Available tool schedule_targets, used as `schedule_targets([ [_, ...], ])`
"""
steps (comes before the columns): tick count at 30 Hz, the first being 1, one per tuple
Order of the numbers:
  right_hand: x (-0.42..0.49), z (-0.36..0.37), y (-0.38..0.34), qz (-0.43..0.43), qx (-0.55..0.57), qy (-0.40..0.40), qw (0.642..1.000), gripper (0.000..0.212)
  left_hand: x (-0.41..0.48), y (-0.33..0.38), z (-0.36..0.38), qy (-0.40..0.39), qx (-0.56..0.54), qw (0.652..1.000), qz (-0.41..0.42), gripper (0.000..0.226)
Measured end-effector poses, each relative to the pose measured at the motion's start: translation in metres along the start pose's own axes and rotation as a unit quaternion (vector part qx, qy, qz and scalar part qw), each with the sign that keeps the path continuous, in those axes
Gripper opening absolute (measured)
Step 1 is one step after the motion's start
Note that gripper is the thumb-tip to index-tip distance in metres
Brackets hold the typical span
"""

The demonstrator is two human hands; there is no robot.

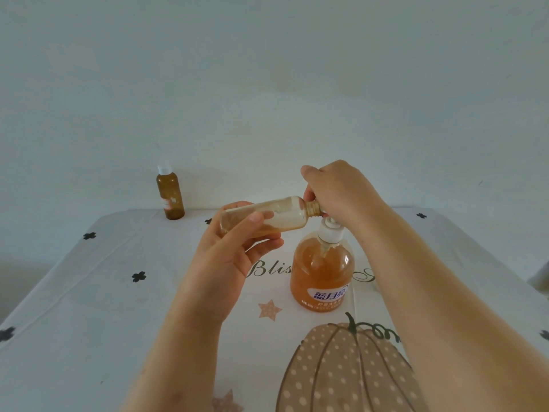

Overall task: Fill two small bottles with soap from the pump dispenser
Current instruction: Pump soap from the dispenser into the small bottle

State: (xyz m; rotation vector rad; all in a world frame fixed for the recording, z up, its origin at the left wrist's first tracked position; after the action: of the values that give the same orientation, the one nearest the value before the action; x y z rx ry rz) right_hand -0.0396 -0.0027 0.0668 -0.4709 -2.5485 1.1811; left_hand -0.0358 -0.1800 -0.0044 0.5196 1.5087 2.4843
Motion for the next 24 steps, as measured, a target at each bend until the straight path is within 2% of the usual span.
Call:
schedule_targets([
  [10, 0.003, 0.009, 0.012, -0.001, 0.004, 0.000, 1.000, 0.044, 0.004, -0.005, -0.007, 0.004, 0.018, 1.000, -0.002, 0.042],
  [18, 0.001, 0.008, 0.012, 0.005, 0.005, 0.001, 1.000, 0.047, 0.004, -0.006, -0.007, 0.004, 0.020, 1.000, -0.005, 0.033],
  [24, 0.002, 0.004, 0.008, 0.009, -0.007, 0.008, 1.000, 0.046, 0.002, -0.002, -0.004, 0.003, 0.008, 1.000, -0.002, 0.045],
])
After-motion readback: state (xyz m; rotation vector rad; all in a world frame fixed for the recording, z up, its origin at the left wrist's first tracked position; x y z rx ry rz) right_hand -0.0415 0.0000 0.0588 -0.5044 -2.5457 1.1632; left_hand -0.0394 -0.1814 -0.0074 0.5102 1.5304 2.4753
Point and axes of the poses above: each hand's wrist, its own x-axis towards the middle knuckle, its own z-axis out of the palm, y = z × x, the point moved 10 cm from there along x, towards the middle knuckle, and after that the axes turned 9 degrees about x, right-handed, at the moved point
